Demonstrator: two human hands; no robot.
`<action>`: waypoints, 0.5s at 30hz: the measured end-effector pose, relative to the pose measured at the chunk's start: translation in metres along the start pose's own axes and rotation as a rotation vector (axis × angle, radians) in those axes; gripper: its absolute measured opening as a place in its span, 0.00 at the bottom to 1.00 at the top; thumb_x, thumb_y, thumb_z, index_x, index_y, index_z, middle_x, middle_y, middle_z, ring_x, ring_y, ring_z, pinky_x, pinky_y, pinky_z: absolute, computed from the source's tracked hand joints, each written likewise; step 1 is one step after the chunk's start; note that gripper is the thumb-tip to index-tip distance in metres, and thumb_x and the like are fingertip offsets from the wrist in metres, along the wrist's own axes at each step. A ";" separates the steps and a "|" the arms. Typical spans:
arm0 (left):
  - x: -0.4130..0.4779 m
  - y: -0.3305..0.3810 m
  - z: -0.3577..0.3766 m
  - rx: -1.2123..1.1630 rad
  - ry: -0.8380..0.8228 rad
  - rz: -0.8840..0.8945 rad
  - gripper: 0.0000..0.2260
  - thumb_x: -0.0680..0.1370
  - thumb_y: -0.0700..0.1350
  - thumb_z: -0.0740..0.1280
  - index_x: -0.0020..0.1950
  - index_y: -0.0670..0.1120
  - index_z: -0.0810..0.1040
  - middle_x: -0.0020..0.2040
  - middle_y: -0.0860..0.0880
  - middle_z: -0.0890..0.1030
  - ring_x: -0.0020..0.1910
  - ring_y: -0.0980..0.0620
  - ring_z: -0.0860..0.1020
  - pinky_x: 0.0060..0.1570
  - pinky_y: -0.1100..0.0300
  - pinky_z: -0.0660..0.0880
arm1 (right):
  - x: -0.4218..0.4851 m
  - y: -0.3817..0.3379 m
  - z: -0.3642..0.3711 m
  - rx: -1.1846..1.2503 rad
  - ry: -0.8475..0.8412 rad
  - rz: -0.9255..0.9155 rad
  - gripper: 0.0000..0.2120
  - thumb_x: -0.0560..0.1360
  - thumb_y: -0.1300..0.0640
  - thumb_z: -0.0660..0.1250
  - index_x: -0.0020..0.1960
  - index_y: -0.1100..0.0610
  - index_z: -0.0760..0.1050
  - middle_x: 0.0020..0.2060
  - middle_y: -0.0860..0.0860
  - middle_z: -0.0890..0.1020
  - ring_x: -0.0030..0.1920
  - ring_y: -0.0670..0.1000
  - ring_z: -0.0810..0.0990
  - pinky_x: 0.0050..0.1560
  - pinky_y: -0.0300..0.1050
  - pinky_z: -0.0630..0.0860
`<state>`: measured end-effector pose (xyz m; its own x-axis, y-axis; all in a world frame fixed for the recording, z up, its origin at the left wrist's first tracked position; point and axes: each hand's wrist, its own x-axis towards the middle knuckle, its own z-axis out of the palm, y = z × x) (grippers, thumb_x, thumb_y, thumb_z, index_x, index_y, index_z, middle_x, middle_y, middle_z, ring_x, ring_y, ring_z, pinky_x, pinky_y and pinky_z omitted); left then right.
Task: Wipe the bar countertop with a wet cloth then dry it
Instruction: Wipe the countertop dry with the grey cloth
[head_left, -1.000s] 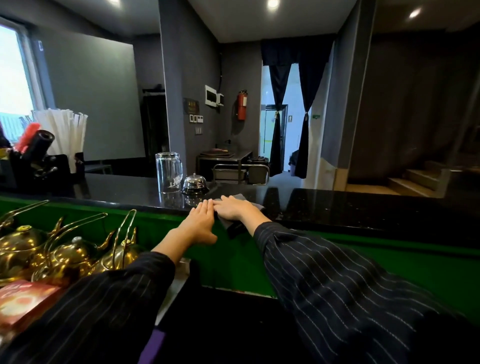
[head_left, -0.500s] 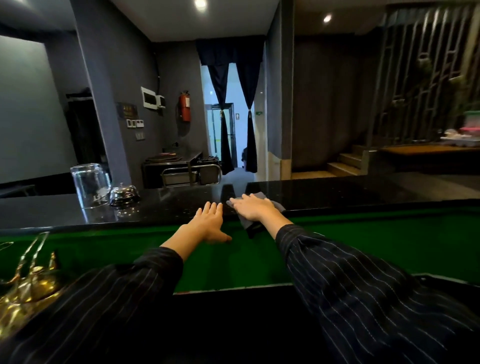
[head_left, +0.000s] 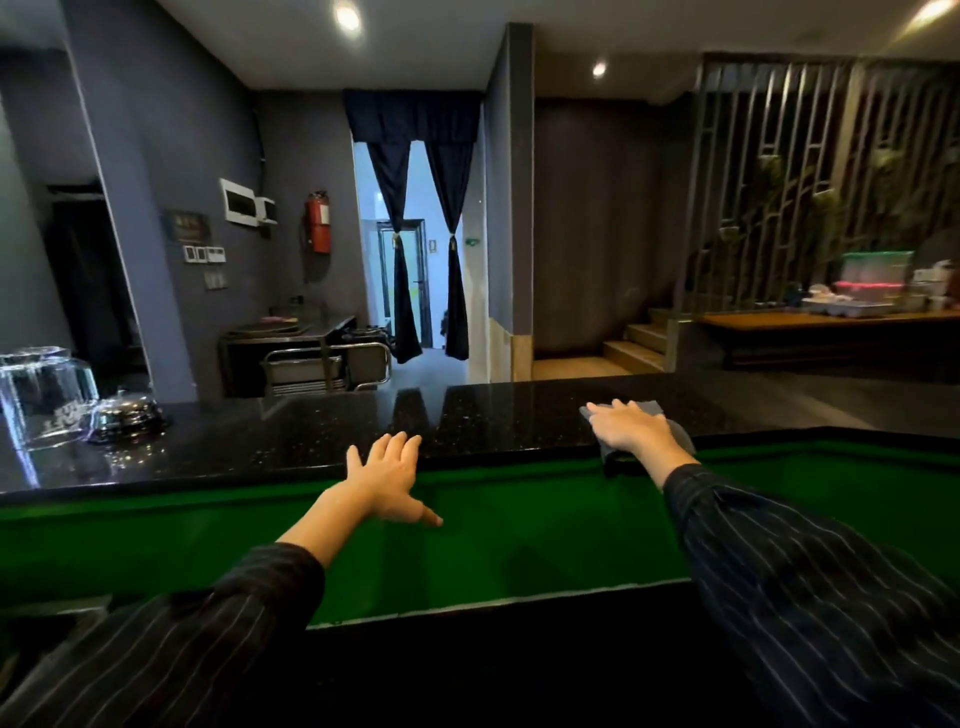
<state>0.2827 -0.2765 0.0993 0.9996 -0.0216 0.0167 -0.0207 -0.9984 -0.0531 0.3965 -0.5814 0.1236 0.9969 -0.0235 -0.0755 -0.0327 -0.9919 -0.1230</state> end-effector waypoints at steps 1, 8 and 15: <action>0.000 0.001 -0.002 -0.008 -0.008 -0.005 0.54 0.66 0.68 0.68 0.77 0.47 0.39 0.78 0.46 0.41 0.77 0.44 0.40 0.70 0.35 0.40 | 0.001 -0.007 -0.002 -0.002 -0.016 0.010 0.24 0.82 0.46 0.43 0.79 0.42 0.47 0.80 0.49 0.47 0.79 0.55 0.45 0.75 0.63 0.45; -0.001 0.006 -0.002 -0.022 0.011 -0.051 0.54 0.64 0.66 0.71 0.77 0.49 0.42 0.78 0.46 0.44 0.77 0.44 0.43 0.70 0.35 0.41 | -0.003 -0.105 0.010 -0.045 -0.027 -0.273 0.26 0.80 0.47 0.46 0.78 0.43 0.50 0.79 0.54 0.50 0.78 0.59 0.49 0.74 0.66 0.49; 0.004 0.013 -0.012 -0.088 0.007 -0.185 0.47 0.66 0.68 0.68 0.76 0.51 0.50 0.77 0.46 0.54 0.76 0.43 0.53 0.72 0.39 0.50 | -0.032 -0.159 0.025 -0.070 -0.032 -0.579 0.25 0.81 0.46 0.45 0.78 0.41 0.49 0.79 0.54 0.52 0.78 0.59 0.50 0.73 0.68 0.48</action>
<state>0.2866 -0.2902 0.1105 0.9864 0.1628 0.0249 0.1617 -0.9860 0.0395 0.3681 -0.4197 0.1206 0.8482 0.5278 -0.0453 0.5229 -0.8479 -0.0876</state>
